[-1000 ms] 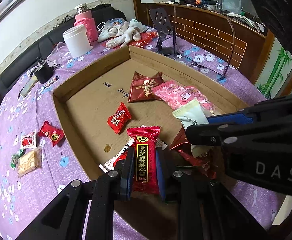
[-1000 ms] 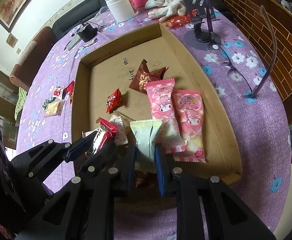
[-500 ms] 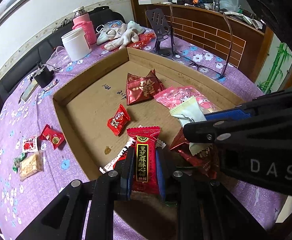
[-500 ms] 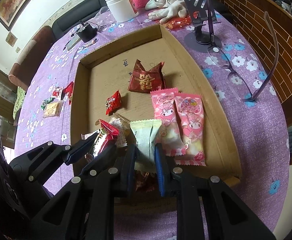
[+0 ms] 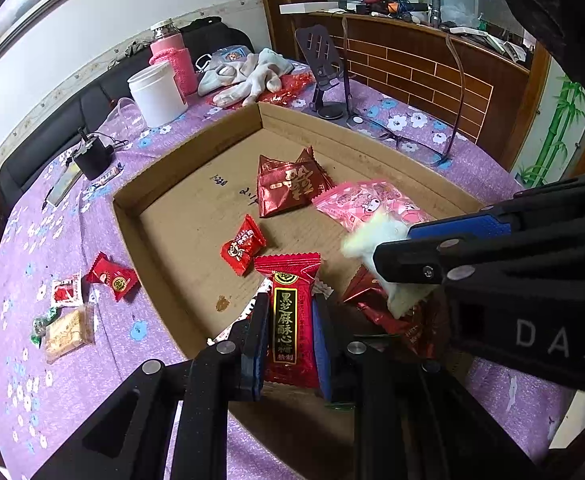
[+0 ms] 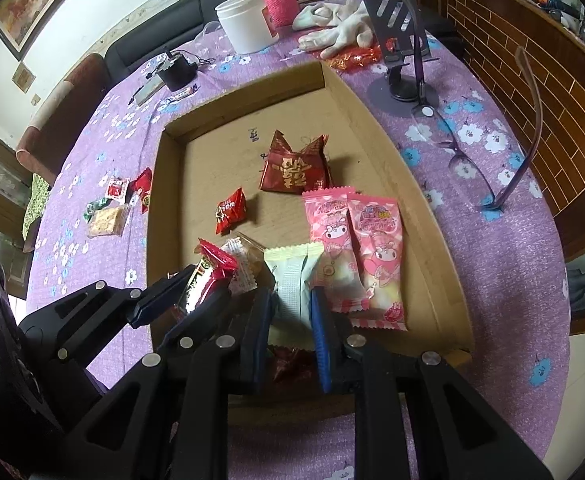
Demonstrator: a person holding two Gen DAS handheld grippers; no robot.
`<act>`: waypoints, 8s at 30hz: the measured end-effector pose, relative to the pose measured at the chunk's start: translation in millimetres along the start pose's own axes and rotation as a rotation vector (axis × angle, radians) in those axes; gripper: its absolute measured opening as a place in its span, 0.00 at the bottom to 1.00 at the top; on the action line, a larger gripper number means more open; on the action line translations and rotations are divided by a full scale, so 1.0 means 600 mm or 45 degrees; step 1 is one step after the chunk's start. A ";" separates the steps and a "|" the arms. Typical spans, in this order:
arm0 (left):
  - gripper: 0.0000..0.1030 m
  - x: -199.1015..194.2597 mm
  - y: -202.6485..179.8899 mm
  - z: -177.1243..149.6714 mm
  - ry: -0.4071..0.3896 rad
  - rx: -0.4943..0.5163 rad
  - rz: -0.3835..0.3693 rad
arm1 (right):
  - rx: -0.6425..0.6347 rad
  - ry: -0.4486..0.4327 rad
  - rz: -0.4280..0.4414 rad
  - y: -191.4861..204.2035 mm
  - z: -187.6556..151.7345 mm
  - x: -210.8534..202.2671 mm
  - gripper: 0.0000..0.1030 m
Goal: Organize snacks
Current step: 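Open the left tool to drop the red packet while the right tool drops the cream packet, then move both open tools back over the table toward the remaining packets, then grasp the green-wrapped candy with the left tool while the right tool grasps the yellow bread packet, then carry the green candy and yellow bread packet over the tray with both tools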
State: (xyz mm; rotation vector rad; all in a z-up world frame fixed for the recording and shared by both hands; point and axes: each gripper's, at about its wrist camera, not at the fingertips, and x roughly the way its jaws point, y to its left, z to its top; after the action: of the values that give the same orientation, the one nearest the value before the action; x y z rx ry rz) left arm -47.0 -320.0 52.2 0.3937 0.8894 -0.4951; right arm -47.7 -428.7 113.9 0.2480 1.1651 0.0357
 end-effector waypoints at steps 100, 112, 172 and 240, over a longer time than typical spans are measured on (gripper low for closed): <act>0.43 -0.103 0.532 -0.252 0.044 -0.622 0.133 | -0.794 0.259 0.130 0.500 0.035 0.238 0.56; 0.61 -0.043 0.545 -0.145 0.023 -0.392 -0.031 | -0.607 0.256 0.129 0.441 0.012 0.212 0.31; 0.22 -0.100 0.363 -0.213 0.028 -0.494 0.078 | -0.426 0.147 0.158 0.361 -0.060 0.104 0.31; 0.21 0.010 0.044 0.004 0.047 -0.130 -0.105 | -0.045 0.049 -0.003 -0.003 0.013 0.023 0.31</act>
State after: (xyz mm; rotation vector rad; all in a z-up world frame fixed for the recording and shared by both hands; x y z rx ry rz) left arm -27.2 -301.2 52.0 0.2747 0.9656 -0.5169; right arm -35.2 -429.4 104.1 0.2155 1.2016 0.0588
